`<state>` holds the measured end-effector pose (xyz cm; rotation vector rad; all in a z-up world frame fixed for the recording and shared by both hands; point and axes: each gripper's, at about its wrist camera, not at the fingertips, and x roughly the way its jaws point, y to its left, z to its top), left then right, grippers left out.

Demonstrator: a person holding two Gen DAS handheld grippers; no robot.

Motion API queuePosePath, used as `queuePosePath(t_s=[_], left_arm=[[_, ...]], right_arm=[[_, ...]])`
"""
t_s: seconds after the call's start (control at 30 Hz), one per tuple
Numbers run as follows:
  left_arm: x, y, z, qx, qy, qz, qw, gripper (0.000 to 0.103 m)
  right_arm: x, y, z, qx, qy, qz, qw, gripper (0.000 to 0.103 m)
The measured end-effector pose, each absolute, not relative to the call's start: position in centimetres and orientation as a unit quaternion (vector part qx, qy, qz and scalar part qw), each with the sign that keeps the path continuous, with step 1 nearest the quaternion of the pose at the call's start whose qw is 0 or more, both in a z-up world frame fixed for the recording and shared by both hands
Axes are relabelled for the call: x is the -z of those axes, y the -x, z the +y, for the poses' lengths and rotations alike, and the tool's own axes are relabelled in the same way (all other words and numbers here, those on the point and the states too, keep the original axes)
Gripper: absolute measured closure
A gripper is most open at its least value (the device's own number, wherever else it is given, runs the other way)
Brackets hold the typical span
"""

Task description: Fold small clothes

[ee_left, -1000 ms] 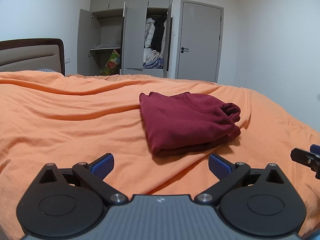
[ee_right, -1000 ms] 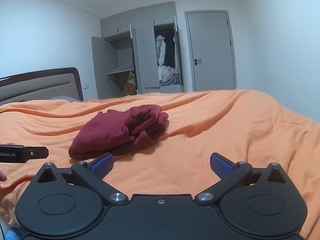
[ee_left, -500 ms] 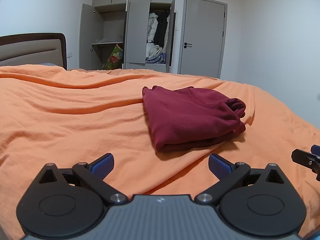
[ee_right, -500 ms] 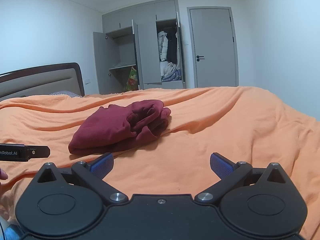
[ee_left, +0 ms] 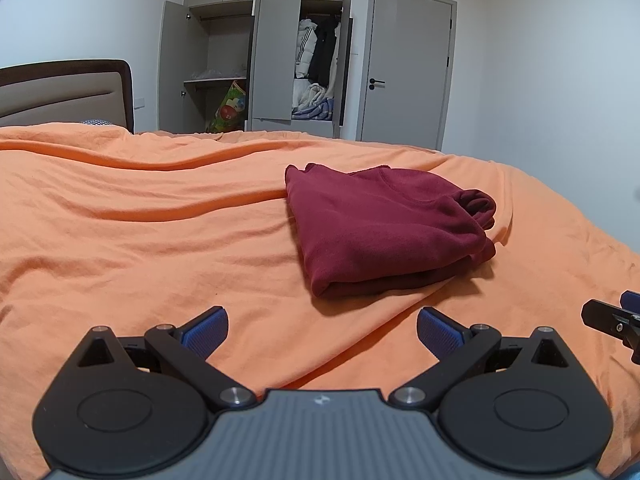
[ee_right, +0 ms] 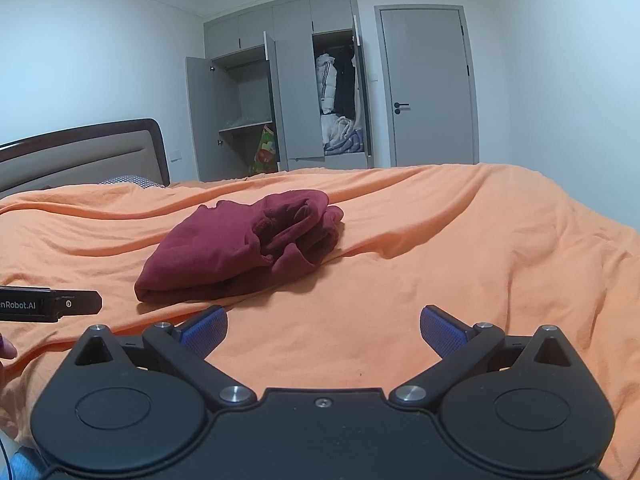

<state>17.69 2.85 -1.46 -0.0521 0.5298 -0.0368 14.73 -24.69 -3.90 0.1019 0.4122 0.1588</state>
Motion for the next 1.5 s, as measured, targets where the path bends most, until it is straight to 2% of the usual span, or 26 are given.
queuePosePath(t_s=[1.5], left_arm=[[1.95, -18.29, 3.11, 0.017, 0.034, 0.276, 0.960, 0.000]], right_arm=[[4.30, -15.25, -24.70, -0.078, -0.050, 0.212, 0.973, 0.001]])
